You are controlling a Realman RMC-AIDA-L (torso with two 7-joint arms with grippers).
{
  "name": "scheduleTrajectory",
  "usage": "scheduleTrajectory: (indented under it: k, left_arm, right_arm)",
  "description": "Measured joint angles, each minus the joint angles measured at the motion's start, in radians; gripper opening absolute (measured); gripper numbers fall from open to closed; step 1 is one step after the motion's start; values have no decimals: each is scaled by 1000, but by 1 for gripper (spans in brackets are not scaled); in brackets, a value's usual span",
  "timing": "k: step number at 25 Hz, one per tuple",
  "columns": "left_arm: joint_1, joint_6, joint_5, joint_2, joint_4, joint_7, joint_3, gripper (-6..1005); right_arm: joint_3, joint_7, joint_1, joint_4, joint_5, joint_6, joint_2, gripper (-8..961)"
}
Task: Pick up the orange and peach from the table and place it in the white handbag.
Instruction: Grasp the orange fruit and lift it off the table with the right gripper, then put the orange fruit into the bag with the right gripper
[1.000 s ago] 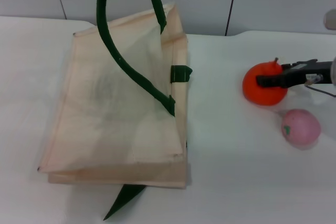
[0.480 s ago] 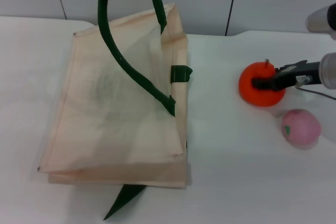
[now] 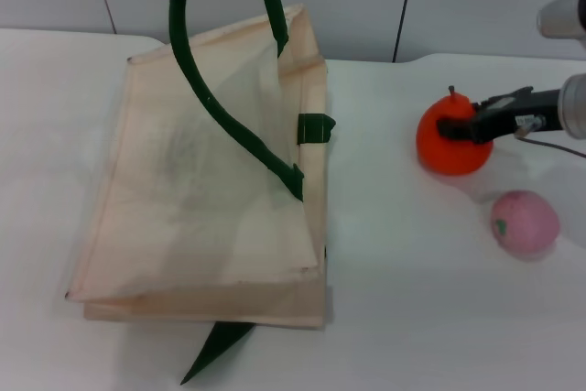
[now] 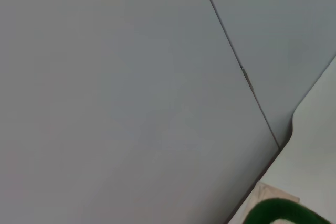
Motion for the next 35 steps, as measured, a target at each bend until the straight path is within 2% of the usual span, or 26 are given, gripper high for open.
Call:
scheduleTrajectory:
  k: [8,14,21,27,30,35]
  left_arm:
    - [0,0,1,0,8,0,0,119]
    - [9,0,1,2,27,2,0,119]
    - [9,3,-5,2,65,3,0,120]
    - [-5,3,-10,0,95,3,0,120]
    - [-10,3,-10,0,100,-1,7,120]
    - [-15,3,-11,0,120,-6,14,120]
  right_arm:
    - [-7,21,-76,-182,86,118,6,458]
    - [-16,30,-97,-229,118,179,7,403]
    - [-123,27,-171,-363,305,239,9,365]
    - [-259,12,-155,-360,378,207,10,339]
    - [-315,8,-138,-333,408,169,9,284]
    - [-366,-38,-101,-274,485,152,8,248]
